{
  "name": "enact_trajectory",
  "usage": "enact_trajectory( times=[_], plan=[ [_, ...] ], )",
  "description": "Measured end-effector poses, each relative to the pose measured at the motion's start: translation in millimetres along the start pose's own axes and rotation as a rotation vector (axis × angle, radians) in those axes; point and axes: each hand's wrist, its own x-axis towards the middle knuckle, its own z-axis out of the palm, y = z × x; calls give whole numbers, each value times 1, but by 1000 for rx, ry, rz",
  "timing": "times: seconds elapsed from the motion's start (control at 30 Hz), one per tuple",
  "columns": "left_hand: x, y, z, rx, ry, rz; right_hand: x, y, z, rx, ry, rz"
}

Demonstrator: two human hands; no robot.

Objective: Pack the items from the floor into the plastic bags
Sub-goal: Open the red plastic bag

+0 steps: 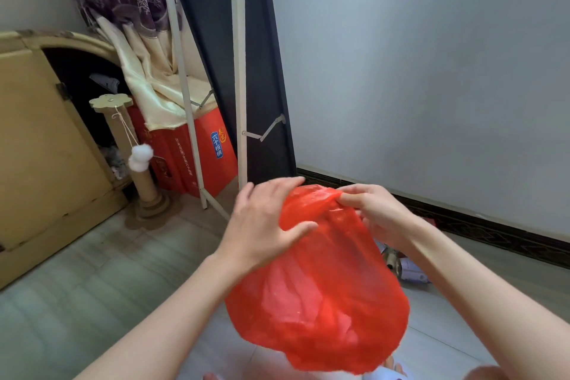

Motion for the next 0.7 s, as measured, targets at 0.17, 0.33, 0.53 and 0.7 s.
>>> enact_trajectory(
  times=[0.17, 0.33, 0.53, 0.7],
  plan=[
    [14, 9, 13, -243, -16, -211, 3, 2, 3, -634, 289, -274],
    [16, 1, 6, -310, 35, -432, -4, 11, -11, -733, 265, -456],
    [15, -7, -15, -710, 71, -668, 1, 29, -13, -920, 141, -483],
    [13, -26, -21, -600, 50, -633, 7, 21, -13, -679, 188, -440]
  ],
)
